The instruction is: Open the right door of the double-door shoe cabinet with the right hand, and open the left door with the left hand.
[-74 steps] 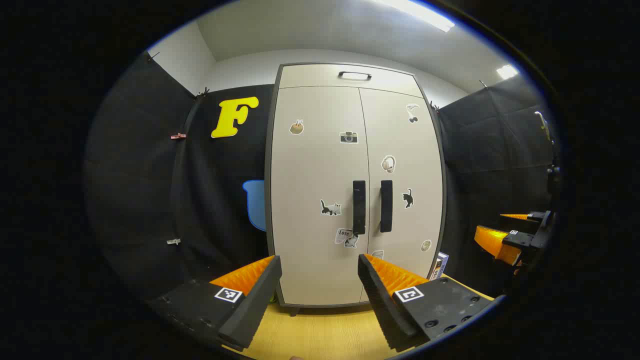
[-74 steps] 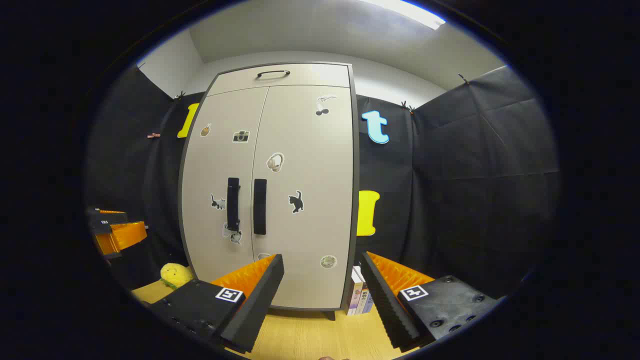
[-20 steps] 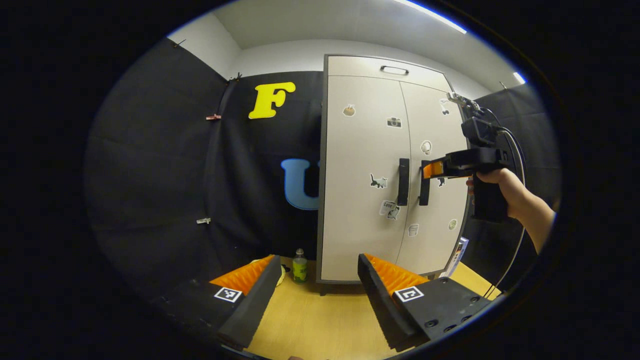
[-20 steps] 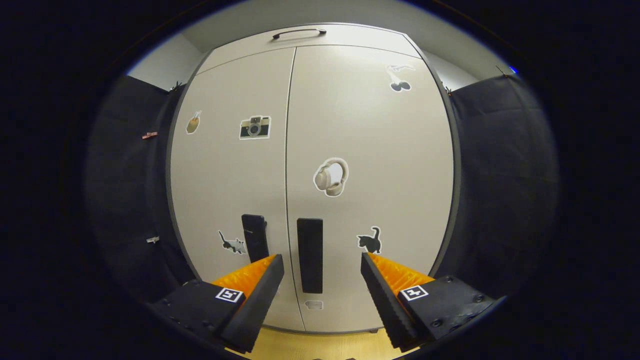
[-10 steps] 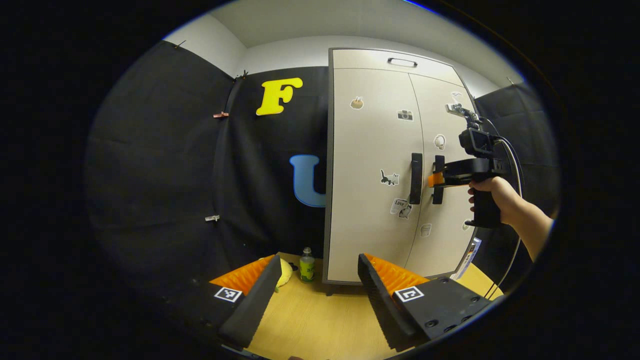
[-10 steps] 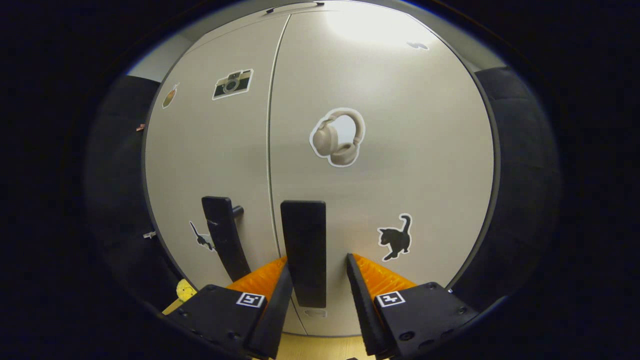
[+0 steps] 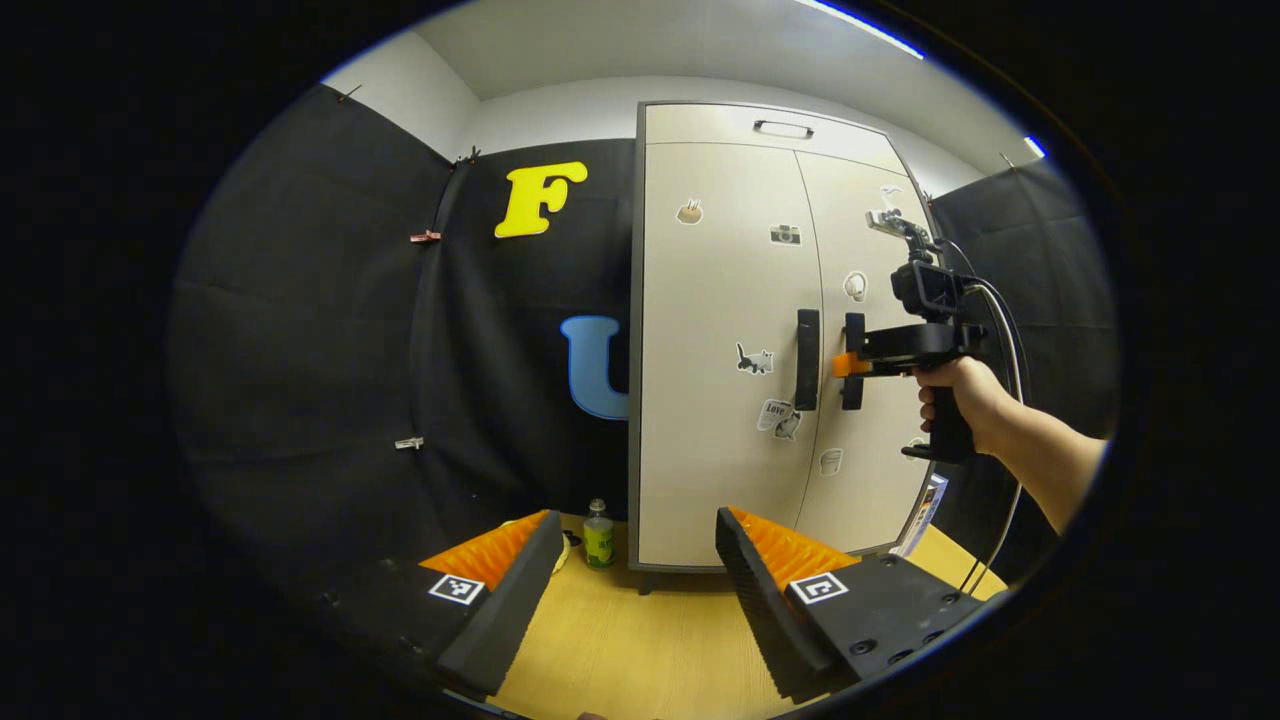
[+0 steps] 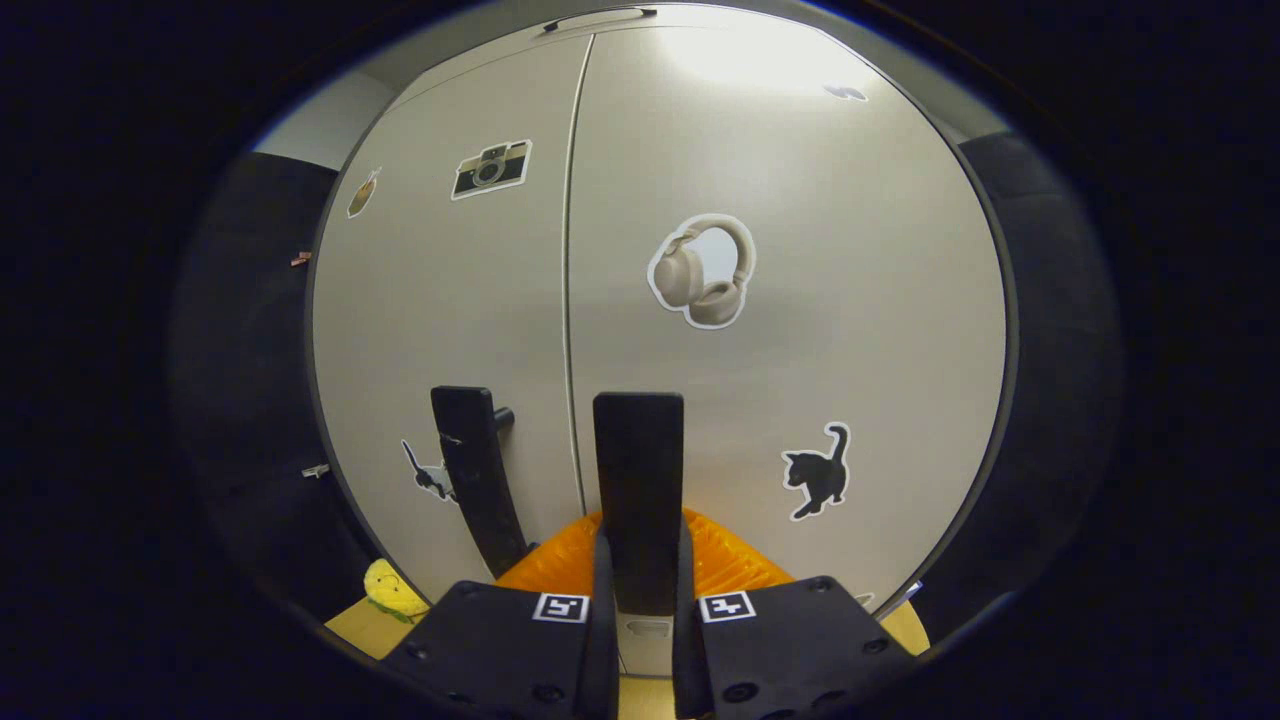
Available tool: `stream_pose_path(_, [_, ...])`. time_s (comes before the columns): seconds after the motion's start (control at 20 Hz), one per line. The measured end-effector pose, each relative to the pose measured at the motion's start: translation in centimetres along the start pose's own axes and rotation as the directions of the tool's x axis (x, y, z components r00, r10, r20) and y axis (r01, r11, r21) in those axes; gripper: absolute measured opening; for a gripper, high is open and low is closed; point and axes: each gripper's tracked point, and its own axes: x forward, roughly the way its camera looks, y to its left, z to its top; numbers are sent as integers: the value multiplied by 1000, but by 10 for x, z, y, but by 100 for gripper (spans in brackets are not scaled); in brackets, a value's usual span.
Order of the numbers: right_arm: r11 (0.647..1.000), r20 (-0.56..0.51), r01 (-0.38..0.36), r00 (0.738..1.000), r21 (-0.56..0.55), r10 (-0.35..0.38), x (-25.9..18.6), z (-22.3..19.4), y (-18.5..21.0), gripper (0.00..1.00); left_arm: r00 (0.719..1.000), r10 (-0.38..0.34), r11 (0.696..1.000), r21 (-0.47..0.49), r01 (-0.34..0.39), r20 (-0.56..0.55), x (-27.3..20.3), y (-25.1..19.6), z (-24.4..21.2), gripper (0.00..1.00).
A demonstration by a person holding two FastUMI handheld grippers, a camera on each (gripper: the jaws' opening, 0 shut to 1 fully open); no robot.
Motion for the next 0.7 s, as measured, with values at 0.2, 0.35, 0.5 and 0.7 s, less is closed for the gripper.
stream_pose_path(0.2, [1000,-17,-1,1000,20,2,-2,-1,0,12,1000,-23,1000,-8,24,8,-11,2,0,95])
stream_pose_path(0.35, [1000,-17,17,1000,23,-16,-8,0,-1,12,999,-42,999,1,42,13,-20,4,1,95])
stream_pose_path(0.5, [996,0,13,1000,87,-13,-16,1,-4,12,996,-89,996,5,89,6,-28,-5,-2,95])
stream_pose_path(0.7, [997,24,39,999,71,-41,-32,3,-10,12,986,-167,986,16,167,9,-30,-25,1,95])
